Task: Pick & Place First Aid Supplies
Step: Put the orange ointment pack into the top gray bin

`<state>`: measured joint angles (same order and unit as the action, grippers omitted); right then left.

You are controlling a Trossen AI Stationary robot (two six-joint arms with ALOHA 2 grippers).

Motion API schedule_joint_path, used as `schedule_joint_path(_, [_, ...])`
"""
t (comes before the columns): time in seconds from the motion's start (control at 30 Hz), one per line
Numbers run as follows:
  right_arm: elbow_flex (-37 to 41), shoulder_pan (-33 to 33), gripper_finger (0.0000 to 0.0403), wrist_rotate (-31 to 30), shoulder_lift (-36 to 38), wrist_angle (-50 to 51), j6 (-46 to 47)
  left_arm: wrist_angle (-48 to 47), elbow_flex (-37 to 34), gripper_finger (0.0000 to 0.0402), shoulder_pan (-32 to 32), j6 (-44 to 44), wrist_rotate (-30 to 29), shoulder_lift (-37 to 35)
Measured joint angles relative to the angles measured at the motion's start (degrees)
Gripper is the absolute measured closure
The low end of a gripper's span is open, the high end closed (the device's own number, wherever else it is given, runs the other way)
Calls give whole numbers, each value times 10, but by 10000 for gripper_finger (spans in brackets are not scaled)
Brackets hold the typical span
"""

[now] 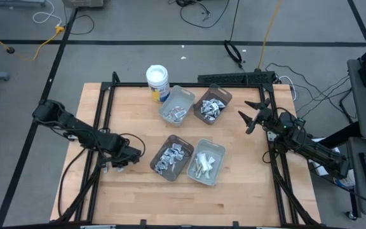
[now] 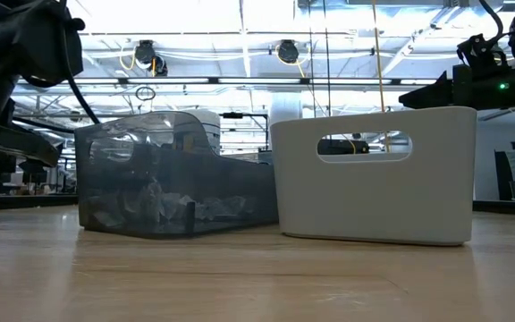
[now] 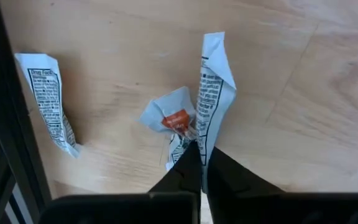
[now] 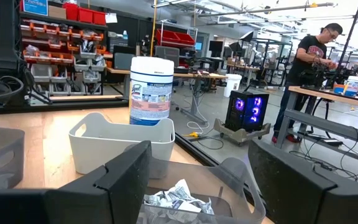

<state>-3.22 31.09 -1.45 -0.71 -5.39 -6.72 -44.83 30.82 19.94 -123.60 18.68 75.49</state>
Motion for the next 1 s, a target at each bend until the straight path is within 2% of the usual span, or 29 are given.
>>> schedule_joint_path(0.23, [0,0,140,0,0,0,0,-4,-1,330,0,16,1,-2])
schedule_joint_path(0.3, [0,0,140,0,0,0,0,0,-1,323,0,16,0,-2])
schedule_joint_path(0.4, [0,0,140,0,0,0,0,2,-1,336,-1,16,0,-2])
schedule_joint_path(0.57, [0,0,140,0,0,0,0,16,-1,393,-1,22,0,-2])
schedule_joint_path(0.8, [0,0,140,0,0,0,0,28,-1,396,-15,56,23,-11])
schedule_joint_path(1.0, [0,0,140,0,0,0,0,24,11,394,-31,65,22,-68])
